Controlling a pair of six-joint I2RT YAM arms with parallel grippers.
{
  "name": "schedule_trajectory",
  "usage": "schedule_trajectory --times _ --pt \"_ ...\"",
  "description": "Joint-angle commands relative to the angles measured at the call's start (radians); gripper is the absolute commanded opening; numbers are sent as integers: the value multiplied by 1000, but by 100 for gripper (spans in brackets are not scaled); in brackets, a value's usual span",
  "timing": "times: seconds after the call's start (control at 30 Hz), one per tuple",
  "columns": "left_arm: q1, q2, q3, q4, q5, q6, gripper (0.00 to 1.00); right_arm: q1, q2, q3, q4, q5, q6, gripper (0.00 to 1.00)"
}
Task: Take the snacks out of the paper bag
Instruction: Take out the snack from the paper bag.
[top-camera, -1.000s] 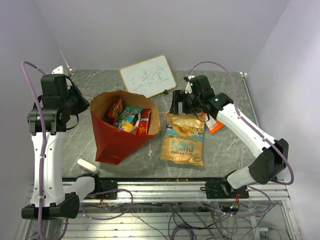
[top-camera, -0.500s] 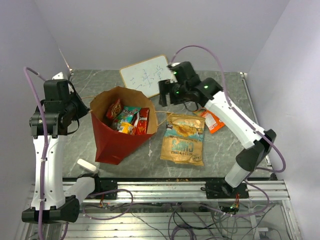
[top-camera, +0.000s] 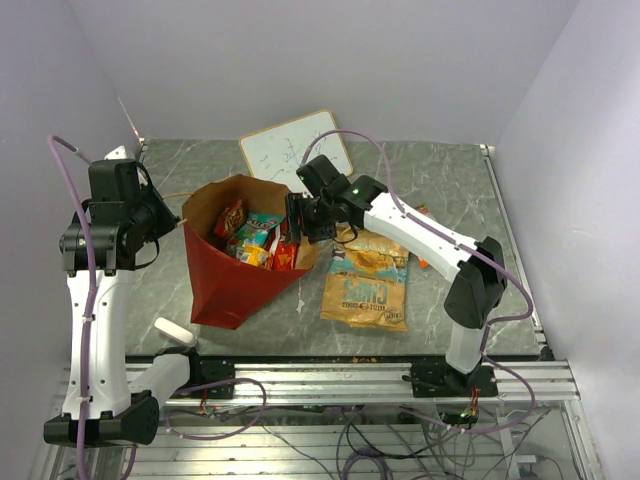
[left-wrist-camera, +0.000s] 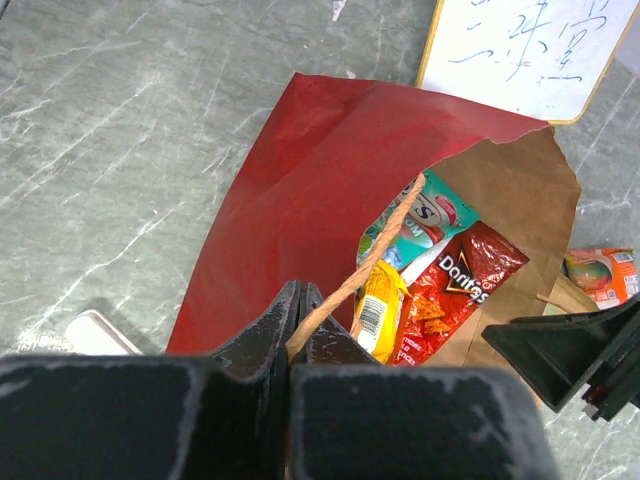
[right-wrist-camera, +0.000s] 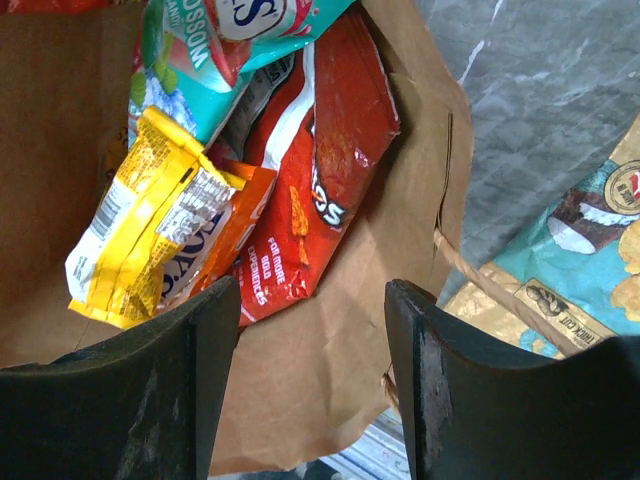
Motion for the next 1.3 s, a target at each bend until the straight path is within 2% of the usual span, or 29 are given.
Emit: schedule_trajectory --times 0.0,0.33,0.67,0.9,1.1,1.27 --pt "0 -14 6 3 0 -11 7 -6 17 -13 41 24 45 59" --pt "0 -22 -2 5 -3 -11 7 -10 102 20 87 86 107 58" --pt "0 -26 -13 10 1 -22 7 -18 156 82 139 142 135 48" --pt "0 -28 -8 8 2 -28 7 -22 205 154 154 140 106 28" --pt "0 -31 -14 10 11 -37 7 -25 189 109 204 142 109 27" --pt "0 -33 -9 5 13 -41 7 -20 200 181 188 92 79 8"
